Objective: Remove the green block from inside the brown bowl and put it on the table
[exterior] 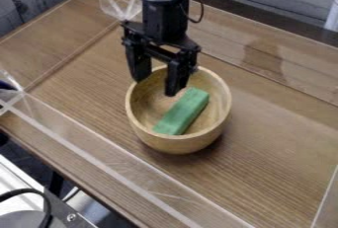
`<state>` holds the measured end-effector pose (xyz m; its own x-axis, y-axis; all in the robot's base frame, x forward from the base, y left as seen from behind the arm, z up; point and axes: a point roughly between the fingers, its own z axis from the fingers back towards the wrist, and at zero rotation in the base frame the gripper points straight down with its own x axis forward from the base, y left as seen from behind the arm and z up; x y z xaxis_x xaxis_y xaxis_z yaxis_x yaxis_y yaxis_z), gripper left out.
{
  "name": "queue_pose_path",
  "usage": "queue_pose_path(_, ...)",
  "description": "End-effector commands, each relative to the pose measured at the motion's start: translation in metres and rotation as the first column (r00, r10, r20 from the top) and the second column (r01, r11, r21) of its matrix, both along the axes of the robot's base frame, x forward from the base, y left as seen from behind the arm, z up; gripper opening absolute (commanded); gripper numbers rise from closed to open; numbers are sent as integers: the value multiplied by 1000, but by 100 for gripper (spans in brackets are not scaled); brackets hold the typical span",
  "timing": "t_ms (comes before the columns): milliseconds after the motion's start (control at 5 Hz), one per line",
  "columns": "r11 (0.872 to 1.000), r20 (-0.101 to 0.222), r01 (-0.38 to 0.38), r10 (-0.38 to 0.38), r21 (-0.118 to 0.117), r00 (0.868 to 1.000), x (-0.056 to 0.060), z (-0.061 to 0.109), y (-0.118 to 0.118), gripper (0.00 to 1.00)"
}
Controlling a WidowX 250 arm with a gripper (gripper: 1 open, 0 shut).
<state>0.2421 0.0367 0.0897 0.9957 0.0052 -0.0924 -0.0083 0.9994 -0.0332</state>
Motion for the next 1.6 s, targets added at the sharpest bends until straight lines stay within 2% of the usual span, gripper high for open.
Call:
queue_pose_path(0, 1000, 64, 11, -12, 10, 998, 7, 13, -6, 100)
queue_pose_path(600, 999, 71, 30, -31, 18, 997, 9, 5, -17, 100)
queue_pose_path(1400, 1000, 101, 20, -21, 9, 995, 10, 9, -14, 100)
